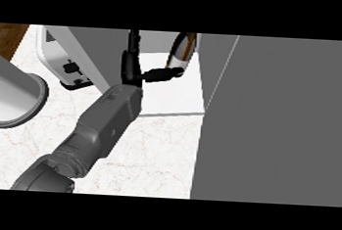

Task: Pick up the wine, place it into the cabinet and close the cabinet

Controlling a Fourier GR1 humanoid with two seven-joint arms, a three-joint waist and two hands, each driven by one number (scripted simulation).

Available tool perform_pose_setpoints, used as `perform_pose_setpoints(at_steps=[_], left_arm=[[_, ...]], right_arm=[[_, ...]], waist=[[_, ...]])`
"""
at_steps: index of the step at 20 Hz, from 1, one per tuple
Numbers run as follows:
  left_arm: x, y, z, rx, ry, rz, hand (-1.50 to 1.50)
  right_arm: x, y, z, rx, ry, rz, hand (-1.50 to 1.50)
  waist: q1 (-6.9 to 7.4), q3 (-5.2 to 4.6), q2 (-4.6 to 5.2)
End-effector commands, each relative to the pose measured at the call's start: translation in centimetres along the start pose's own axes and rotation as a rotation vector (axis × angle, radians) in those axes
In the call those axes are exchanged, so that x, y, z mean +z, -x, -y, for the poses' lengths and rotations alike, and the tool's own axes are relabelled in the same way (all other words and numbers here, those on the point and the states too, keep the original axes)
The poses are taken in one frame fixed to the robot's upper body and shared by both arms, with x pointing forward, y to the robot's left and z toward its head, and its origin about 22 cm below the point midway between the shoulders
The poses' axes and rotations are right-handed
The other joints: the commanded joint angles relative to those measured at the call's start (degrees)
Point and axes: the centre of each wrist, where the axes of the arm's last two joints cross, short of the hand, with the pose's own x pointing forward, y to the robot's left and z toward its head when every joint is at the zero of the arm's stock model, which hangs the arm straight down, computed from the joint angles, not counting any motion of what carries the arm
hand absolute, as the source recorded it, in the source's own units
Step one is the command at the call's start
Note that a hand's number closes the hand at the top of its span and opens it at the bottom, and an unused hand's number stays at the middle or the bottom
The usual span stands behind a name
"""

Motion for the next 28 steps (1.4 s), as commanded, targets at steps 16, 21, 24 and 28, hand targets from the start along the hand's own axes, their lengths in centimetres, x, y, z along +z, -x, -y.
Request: perform_pose_setpoints(at_steps=[16, 21, 24, 28], left_arm=[[1.5, 2.1, -1.5, 0.078, 0.119, 0.004, -1.50], [1.5, 1.8, -1.0, 0.157, 0.108, 0.007, -1.50], [2.5, 3.0, -1.8, 0.193, 0.074, -0.021, -1.50], [2.4, 2.8, -1.6, 0.211, 0.101, -0.004, -1.50]], right_arm=[[1.2, -0.7, -1.0, -0.028, 0.006, 0.005, -1.50], [-0.2, -0.7, -0.7, -0.040, -0.024, -0.004, -1.50], [0.0, -0.4, -1.2, -0.039, -0.028, -0.009, -1.50], [-0.8, 0.0, -0.5, -0.037, 0.004, -0.011, -1.50]], waist=[[1.17, -0.20, -0.34], [0.78, -0.19, -0.60], [0.56, -0.16, -1.13], [2.04, -0.14, -1.15]])
